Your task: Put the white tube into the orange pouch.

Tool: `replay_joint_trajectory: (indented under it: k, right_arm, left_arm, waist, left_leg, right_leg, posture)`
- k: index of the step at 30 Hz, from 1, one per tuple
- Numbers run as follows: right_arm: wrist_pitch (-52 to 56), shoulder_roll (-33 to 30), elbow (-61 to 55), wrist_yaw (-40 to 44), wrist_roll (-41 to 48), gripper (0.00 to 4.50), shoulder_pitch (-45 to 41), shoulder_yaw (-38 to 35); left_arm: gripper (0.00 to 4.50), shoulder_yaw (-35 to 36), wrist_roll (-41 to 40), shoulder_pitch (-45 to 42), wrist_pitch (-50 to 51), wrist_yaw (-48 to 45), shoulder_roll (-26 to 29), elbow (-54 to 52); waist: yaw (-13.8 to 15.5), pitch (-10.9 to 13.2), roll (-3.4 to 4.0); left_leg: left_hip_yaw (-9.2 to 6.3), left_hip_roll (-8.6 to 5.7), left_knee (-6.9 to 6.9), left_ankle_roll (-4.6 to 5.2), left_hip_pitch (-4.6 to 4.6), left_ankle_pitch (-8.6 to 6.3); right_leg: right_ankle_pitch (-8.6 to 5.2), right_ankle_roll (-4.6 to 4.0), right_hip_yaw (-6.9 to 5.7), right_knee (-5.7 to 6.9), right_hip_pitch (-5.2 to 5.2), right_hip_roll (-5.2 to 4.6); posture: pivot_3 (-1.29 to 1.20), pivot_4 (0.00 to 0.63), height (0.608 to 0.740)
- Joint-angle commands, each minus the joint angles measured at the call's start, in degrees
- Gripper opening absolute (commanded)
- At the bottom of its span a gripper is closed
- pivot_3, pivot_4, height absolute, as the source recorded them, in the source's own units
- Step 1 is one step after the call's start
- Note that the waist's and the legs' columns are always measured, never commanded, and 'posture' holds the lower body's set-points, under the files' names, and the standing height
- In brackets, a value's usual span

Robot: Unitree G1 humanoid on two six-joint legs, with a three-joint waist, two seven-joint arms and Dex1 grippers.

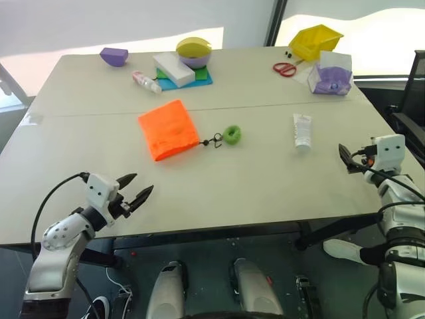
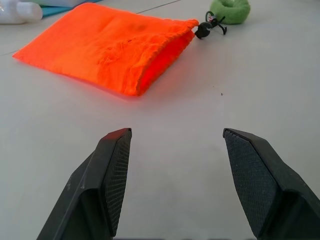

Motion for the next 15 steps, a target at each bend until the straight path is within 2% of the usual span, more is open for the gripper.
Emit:
replay_joint_trajectory:
  k: [1,4,15]
  right_arm:
    - [-0.93,-0.28,-0.93,-0.24,-0.02,4.46,-0.81,-0.21]
    - [-0.97,-0.14,-1.25,-0.24,-0.24,4.46,-0.54,-0.11]
    - [-0.65,0.1,-2.33,-0.27,-0.12,4.46,-0.41,-0.12]
  left_arm:
    - [3.12,0.59,0.89,-0.29,-2.23,0.52,0.11,-0.36]
    - [3.12,0.79,0.47,-1.54,-0.59,1.4,0.11,-0.11]
    - [3.12,0.39,0.05,-3.83,-4.13,-0.52,-0.35,1.57]
  waist:
    - [0.0,0.0,0.0]
    - [0.0,0.0,0.0]
    - [-0.01,0.0,0.0]
  left_leg:
    - [0.01,0.0,0.0,0.0,0.01,0.0]
    - [0.01,0.0,0.0,0.0,0.01,0.0]
    - [0.04,0.0,-0.04,0.0,0.02,0.0]
  right_leg:
    - [0.0,0.0,0.01,0.0,0.0,0.0]
    - [0.0,0.0,0.01,0.0,0.0,0.0]
    - [0.0,0.0,0.04,-0.01,-0.01,0.0]
  posture:
    - [0.0,0.15,0.74]
    - [0.0,0.15,0.74]
    - [0.0,0.15,0.74]
